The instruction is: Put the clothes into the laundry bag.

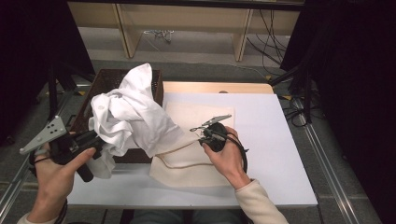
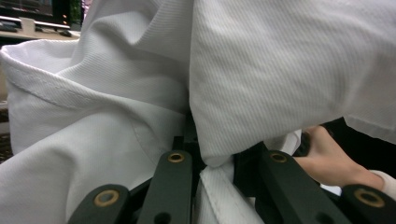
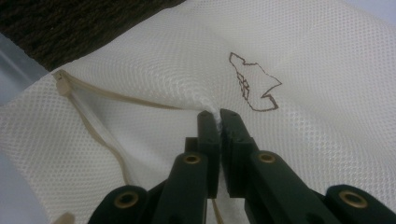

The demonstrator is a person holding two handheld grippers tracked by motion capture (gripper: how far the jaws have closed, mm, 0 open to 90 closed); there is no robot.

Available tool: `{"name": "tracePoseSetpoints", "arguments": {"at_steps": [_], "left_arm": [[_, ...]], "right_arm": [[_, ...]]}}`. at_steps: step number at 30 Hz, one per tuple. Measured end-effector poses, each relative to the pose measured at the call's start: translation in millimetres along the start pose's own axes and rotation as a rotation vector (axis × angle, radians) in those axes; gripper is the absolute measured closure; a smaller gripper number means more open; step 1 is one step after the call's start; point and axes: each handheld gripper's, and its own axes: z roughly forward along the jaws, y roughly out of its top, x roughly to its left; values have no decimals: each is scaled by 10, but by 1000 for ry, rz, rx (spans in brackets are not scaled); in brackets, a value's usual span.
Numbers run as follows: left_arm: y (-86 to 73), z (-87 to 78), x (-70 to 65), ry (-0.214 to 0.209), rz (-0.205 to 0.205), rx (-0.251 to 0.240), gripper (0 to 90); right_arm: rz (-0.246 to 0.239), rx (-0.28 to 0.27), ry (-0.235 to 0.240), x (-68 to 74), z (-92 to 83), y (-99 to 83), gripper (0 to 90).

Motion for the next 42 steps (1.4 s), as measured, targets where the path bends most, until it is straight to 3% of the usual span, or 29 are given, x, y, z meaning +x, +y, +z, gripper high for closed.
{"name": "tracePoseSetpoints", "arguments": {"at_steps": [5, 8, 11, 18, 19, 30, 37, 38, 40, 42], "left_arm": [[-75, 10, -61, -21, -3, 19, 794], [-114, 21, -86, -27, -9, 32, 794], [-164, 23, -118, -38, -13, 52, 794], [-303, 49, -196, -86, -32, 94, 793], [-328, 57, -202, -93, -34, 105, 793], [-549, 170, -310, -160, -48, 226, 793], [-737, 309, -400, -212, -67, 317, 792], [-772, 340, -425, -219, -86, 331, 792], [-807, 386, -442, -241, -69, 352, 792], [-855, 449, -485, -258, -77, 373, 792]], "right_arm": [[16, 4, 4, 13, 0, -1, 885], [-5, 1, 7, -6, -9, 4, 885], [13, -2, 4, 3, -10, 4, 885], [8, -7, 1, 1, -20, 15, 886], [-7, -9, 1, -9, -23, 20, 886], [6, -13, 2, -6, -48, 40, 886], [7, -15, 5, -2, -60, 42, 886], [9, -14, 6, 0, -62, 43, 886], [10, -14, 5, -2, -61, 43, 886], [11, -14, 5, -3, -61, 43, 886]]}}
